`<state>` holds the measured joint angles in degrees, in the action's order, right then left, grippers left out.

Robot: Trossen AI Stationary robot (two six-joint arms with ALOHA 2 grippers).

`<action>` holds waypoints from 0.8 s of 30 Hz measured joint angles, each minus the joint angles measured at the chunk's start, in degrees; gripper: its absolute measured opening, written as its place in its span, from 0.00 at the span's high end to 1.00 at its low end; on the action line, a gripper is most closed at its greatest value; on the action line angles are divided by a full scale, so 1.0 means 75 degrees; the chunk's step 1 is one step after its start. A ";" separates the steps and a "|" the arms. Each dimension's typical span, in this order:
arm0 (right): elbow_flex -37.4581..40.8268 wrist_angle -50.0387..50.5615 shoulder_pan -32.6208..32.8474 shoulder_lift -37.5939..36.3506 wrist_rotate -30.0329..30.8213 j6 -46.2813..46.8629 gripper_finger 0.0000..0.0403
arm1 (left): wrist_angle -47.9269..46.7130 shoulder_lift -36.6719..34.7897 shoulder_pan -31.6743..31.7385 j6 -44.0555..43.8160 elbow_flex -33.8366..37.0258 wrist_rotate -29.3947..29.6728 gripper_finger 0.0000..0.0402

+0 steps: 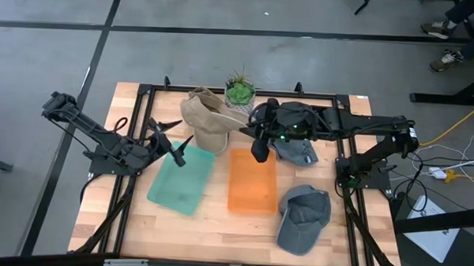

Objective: Pick & Place hat
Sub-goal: Put the right brown cap into the orange bin

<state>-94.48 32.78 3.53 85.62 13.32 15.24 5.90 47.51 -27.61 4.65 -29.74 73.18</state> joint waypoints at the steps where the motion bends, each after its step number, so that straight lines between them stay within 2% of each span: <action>1: 0.0000 -0.0058 0.0000 0.0000 -0.0003 -0.0021 0.96 | 0.0039 0.0000 0.0072 -0.0036 0.0000 -0.0132 0.27; 8: 0.0000 -0.0301 0.0003 0.0000 -0.0562 -0.0069 0.96 | 0.0444 0.0009 0.0712 -0.0062 0.0000 -0.1106 0.27; 20: 0.0000 -0.0286 0.0003 0.0000 -0.0607 -0.0098 0.96 | 0.1383 0.0012 0.1304 0.0647 0.0000 -0.2791 0.27; 24: 0.0000 -0.0313 0.0003 0.0000 -0.0607 -0.0098 0.96 | 0.1421 0.0012 0.1452 0.0681 0.0001 -0.2925 0.29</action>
<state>-94.48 30.43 3.55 85.62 8.77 14.50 16.56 47.59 -16.72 9.76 -29.73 51.24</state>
